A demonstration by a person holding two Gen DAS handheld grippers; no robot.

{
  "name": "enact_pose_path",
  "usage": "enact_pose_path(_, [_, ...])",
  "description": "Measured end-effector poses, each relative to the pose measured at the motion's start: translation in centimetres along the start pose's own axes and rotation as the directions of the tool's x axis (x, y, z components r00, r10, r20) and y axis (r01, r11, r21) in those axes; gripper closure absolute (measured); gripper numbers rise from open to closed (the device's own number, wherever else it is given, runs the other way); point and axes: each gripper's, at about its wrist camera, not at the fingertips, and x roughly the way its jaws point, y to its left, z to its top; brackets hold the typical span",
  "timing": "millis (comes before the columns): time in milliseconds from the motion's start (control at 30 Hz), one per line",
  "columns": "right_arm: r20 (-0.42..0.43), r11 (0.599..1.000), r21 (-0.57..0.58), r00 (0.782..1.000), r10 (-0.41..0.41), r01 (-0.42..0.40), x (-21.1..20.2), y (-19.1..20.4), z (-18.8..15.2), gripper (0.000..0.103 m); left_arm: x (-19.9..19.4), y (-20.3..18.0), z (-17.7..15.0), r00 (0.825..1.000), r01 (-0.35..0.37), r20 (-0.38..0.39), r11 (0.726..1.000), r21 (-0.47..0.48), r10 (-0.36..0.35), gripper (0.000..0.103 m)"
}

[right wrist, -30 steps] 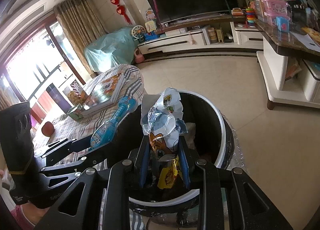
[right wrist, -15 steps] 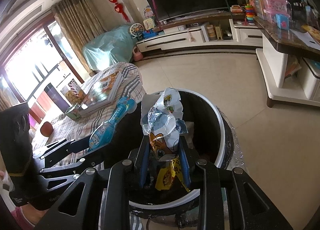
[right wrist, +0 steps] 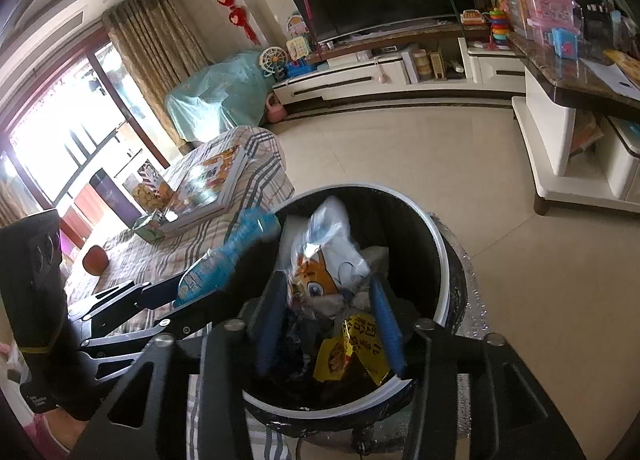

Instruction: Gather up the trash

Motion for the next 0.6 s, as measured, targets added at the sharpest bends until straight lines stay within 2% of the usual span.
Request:
enact_pose_path(67, [0.009, 1.0, 0.004, 1.0, -0.001, 0.001, -0.4, 0.0, 0.0, 0.052, -0.3, 0.1, -0.2, 1.0, 0.001, 0.007, 1.0, -0.007, -0.001, 0.052])
enact_pose_path(200, [0.04, 1.0, 0.015, 0.999, -0.002, 0.002, -1.7, 0.2, -0.7, 0.037, -1.7, 0.8, -1.3, 0.999, 0.01, 0.034, 0.999, -0.033, -0.008, 0.048])
enact_pose_path(267, [0.055, 1.0, 0.022, 0.998, -0.004, 0.003, -2.5, 0.4, -1.5, 0.035, -2.7, 1.5, -2.4, 0.999, 0.01, 0.051, 0.998, -0.056, -0.007, 0.045])
enact_pose_path(333, [0.07, 1.0, 0.029, 0.998, -0.009, 0.007, -3.2, 0.7, -2.3, 0.028, -4.0, 2.2, -3.9, 0.998, 0.015, 0.067, 0.996, -0.087, -0.009, 0.042])
enact_pose_path(600, [0.16, 0.999, 0.033, 0.987, -0.001, -0.005, -6.3, 4.0, -6.1, 0.013, -9.2, 4.3, -10.1, 0.992, 0.004, 0.128, 0.984, -0.176, 0.019, 0.034])
